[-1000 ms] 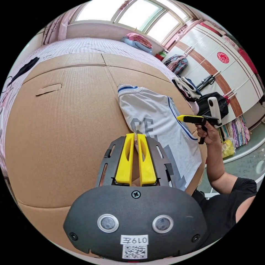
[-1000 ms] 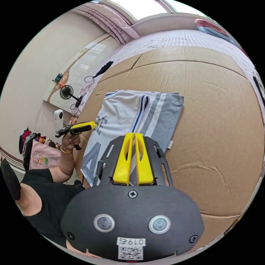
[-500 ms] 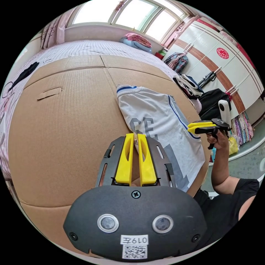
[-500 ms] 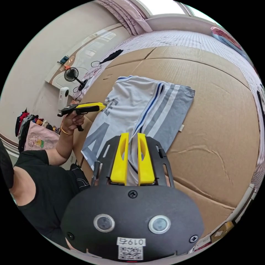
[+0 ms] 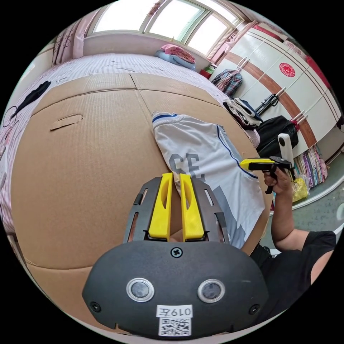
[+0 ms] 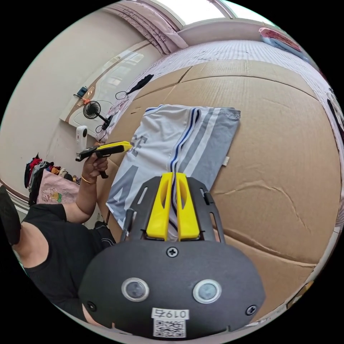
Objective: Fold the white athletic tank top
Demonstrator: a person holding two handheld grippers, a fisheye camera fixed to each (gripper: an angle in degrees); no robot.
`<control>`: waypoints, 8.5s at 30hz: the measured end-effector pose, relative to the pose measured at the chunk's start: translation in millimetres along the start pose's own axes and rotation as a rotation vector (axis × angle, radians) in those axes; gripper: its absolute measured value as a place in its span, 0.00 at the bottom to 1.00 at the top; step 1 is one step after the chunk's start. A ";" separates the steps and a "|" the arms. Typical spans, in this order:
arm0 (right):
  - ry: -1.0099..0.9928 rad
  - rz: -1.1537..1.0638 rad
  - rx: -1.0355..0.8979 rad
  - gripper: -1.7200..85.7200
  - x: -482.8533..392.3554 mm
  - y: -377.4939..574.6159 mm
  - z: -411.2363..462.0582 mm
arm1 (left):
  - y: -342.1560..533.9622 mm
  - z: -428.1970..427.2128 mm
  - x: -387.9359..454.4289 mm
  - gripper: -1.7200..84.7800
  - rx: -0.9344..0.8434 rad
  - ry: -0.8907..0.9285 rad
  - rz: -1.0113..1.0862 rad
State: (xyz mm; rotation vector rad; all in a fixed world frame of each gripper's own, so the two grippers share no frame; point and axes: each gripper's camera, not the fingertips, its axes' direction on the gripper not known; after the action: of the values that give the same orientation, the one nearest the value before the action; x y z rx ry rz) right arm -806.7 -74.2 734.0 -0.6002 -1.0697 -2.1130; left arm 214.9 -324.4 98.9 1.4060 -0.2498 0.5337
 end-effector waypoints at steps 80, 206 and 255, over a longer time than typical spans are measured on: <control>0.076 -0.074 0.267 0.07 -77.6 277.5 -182.4 | -441.5 137.9 227.8 0.03 -0.333 0.122 0.885; 0.935 -1.044 -0.216 0.01 -784.5 264.5 -403.0 | 209.3 -298.5 627.6 0.03 0.016 -0.238 0.986; 0.919 -0.930 -0.097 0.03 -760.3 159.1 -444.7 | 71.0 -206.0 241.1 0.05 0.234 -0.285 0.481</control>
State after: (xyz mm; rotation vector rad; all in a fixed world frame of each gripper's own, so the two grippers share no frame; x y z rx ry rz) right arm -228.4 -231.5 69.2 0.9744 -0.7247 -2.7120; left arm 356.8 -68.7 240.4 1.6572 -0.7889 0.7731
